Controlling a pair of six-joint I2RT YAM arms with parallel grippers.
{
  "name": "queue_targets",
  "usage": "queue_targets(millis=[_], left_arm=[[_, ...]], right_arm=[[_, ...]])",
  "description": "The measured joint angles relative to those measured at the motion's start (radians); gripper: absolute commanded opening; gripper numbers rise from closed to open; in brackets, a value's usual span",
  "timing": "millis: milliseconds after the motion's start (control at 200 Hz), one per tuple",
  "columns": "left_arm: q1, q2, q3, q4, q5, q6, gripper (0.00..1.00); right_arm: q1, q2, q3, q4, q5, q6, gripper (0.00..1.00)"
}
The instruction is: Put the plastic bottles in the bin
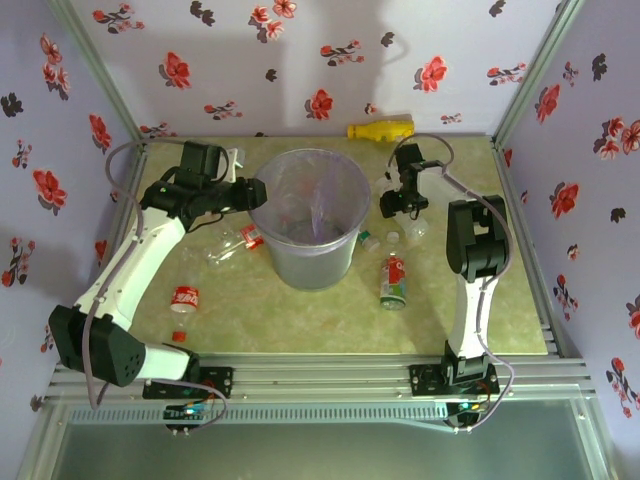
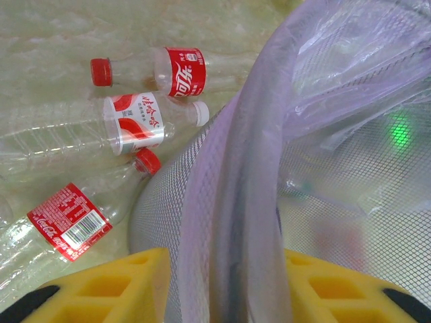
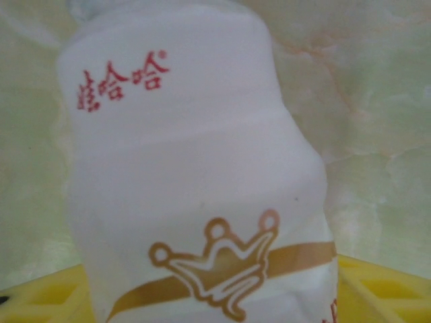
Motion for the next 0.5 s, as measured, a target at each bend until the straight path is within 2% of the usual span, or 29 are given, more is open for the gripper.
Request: queue_targets(millis=[100,215,365,500], left_arm=[[0.000,0.000,0.000,0.000,0.000,0.000,0.42],[0.000,0.000,0.000,0.000,0.000,0.000,0.42],[-0.001,0.000,0.000,0.000,0.000,0.000,0.41],[-0.002,0.001,0.000,0.001,0.000,0.000,0.41]], right_arm=[[0.000,-0.015,0.000,-0.011,0.018,0.000,0.59],[0.000,-0.079,0.000,-0.032,0.036,0.002,0.58],[0.002,-0.242,0.003,-0.055,0.051,0.019,0.58],[0.023,-0.452,0.006,-0.054,0.053,0.056,0.59]])
